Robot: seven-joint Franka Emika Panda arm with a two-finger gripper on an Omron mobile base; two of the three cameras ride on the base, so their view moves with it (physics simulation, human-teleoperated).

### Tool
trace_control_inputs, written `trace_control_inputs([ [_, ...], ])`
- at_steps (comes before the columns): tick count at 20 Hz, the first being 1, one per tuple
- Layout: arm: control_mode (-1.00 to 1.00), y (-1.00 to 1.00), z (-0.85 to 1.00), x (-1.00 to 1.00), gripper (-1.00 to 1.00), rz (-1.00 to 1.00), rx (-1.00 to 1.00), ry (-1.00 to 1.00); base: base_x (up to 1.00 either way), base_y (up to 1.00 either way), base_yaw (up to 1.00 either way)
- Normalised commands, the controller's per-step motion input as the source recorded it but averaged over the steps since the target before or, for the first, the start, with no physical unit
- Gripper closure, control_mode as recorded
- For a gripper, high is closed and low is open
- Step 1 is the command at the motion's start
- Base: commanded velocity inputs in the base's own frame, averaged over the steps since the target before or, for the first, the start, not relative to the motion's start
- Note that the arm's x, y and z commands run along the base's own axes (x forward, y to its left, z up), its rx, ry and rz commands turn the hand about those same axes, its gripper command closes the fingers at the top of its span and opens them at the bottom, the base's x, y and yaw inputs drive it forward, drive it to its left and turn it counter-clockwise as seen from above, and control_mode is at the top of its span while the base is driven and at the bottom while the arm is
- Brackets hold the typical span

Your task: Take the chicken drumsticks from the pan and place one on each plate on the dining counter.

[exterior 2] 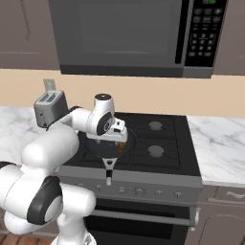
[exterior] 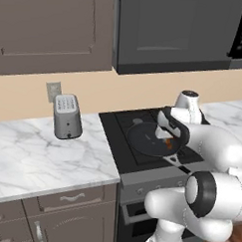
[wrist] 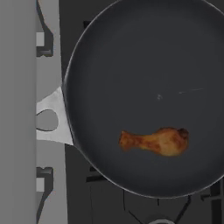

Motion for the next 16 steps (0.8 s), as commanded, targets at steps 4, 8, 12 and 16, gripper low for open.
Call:
trace_control_inputs([
  [4, -1.00, -0.31, -0.38, 0.44, -1.00, -0.27, 0.09, -0.10, 0.00, 0.00, 0.00],
  [8, -1.00, -0.12, -0.22, 0.44, -1.00, -0.21, 0.08, -0.05, 0.00, 0.00, 0.00],
  [12, -1.00, -0.04, -0.03, 0.60, -1.00, -0.14, 0.00, 0.00, 0.00, 0.00, 0.00],
  [16, -1.00, 0.00, -0.14, 0.54, -1.00, -0.10, 0.00, 0.01, 0.00, 0.00, 0.00],
])
